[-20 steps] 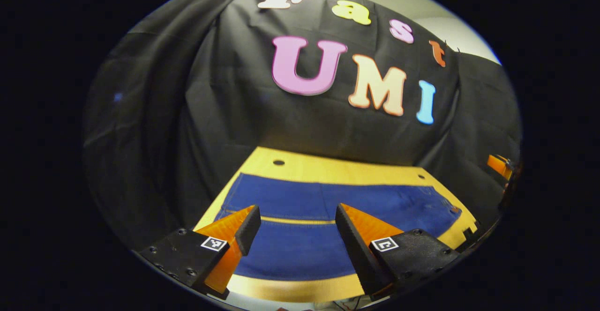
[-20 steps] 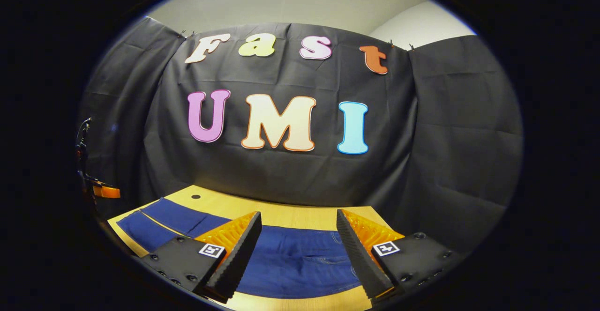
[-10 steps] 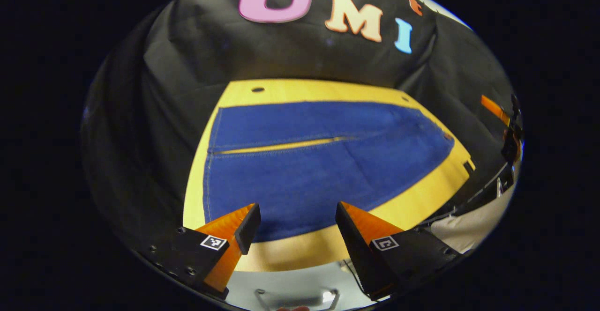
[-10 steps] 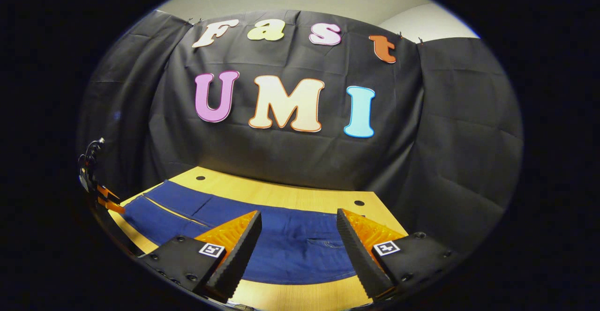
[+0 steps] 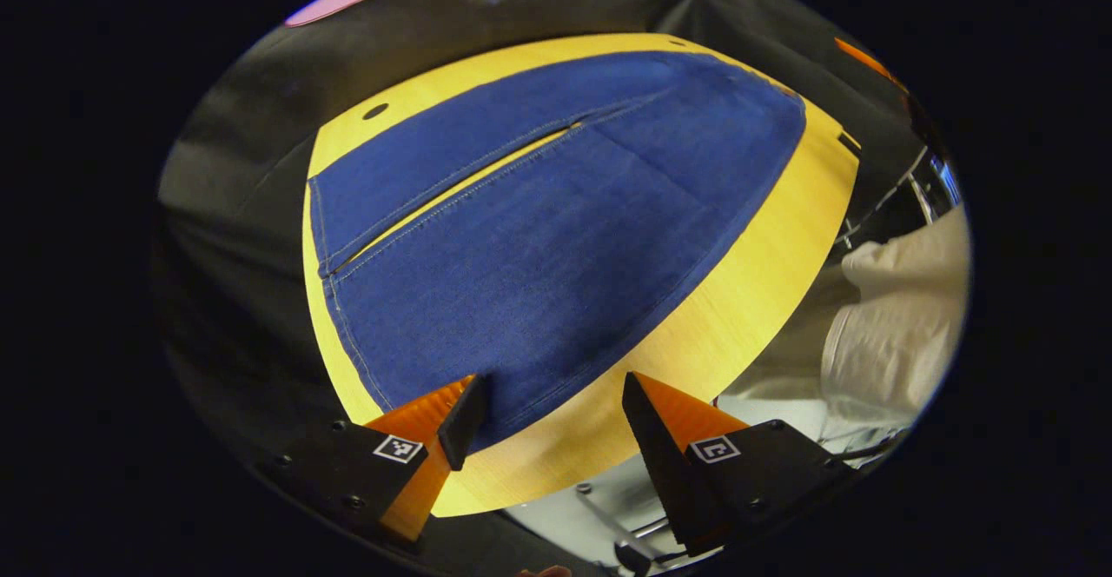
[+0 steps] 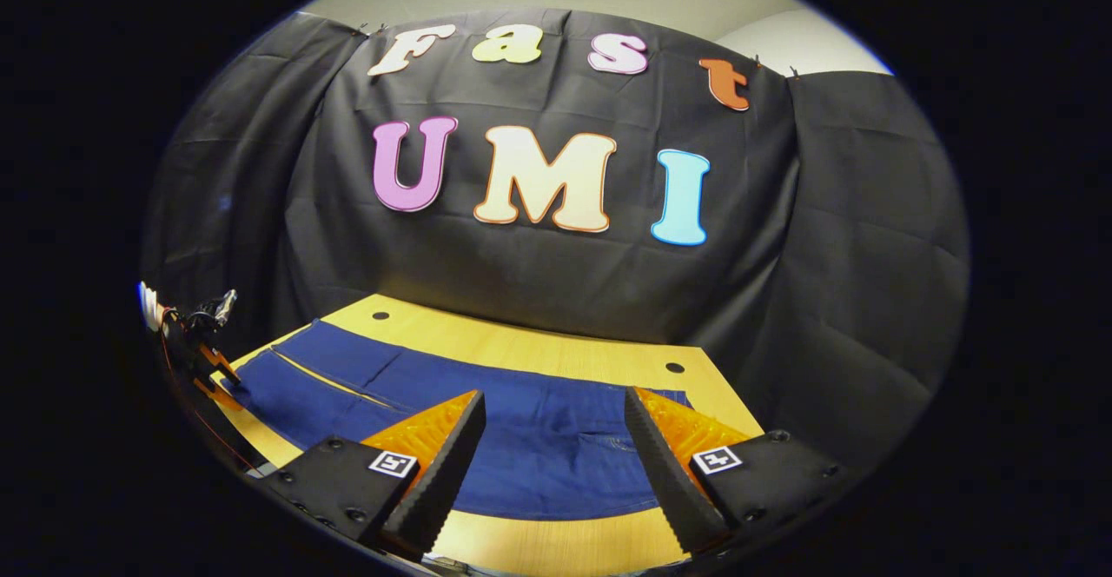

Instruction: Grasp the waist and the cuffs of the jeans and fold them to make the two legs overlap; first hold the waist and fold one-third of the jeans toward the cuffs, then hold the cuffs and fold the remaining one-third in the same direction to finish folding.

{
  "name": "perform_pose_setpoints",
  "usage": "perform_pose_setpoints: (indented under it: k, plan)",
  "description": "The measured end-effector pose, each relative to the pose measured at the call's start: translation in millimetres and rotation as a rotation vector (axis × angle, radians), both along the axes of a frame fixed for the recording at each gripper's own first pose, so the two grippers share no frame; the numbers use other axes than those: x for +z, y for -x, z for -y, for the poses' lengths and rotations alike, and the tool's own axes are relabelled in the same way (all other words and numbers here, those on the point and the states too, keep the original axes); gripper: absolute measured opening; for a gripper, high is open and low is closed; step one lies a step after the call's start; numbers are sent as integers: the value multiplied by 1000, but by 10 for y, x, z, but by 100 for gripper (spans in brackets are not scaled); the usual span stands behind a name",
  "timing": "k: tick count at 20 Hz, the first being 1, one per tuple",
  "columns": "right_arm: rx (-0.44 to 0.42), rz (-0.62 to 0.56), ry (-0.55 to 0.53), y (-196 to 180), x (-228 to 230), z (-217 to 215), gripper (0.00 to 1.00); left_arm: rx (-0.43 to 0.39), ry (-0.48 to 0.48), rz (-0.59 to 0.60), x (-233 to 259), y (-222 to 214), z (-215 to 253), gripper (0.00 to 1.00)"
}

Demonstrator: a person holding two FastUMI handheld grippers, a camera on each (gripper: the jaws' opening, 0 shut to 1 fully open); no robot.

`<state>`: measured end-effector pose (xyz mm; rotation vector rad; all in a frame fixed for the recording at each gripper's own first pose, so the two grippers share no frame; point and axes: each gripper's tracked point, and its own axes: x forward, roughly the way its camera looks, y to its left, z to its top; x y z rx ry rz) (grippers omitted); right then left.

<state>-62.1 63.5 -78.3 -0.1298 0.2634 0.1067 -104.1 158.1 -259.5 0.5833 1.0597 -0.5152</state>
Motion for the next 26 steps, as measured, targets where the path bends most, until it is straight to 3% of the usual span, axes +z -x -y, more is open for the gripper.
perform_pose_setpoints:
  k: [10,16,22,26]
  plan:
    - [21,-72,27,-23,-215,26,99,-147,-168,-112,-75,26,28,95]
    - [19,-98,17,-16,-302,40,99,-137,-172,-226,-143,24,33,92]
    - [5,-88,5,11,-310,54,99,-142,-271,-319,-151,33,29,96]
    - [0,-83,-6,13,-312,49,99,-161,-264,-302,-154,13,39,85]
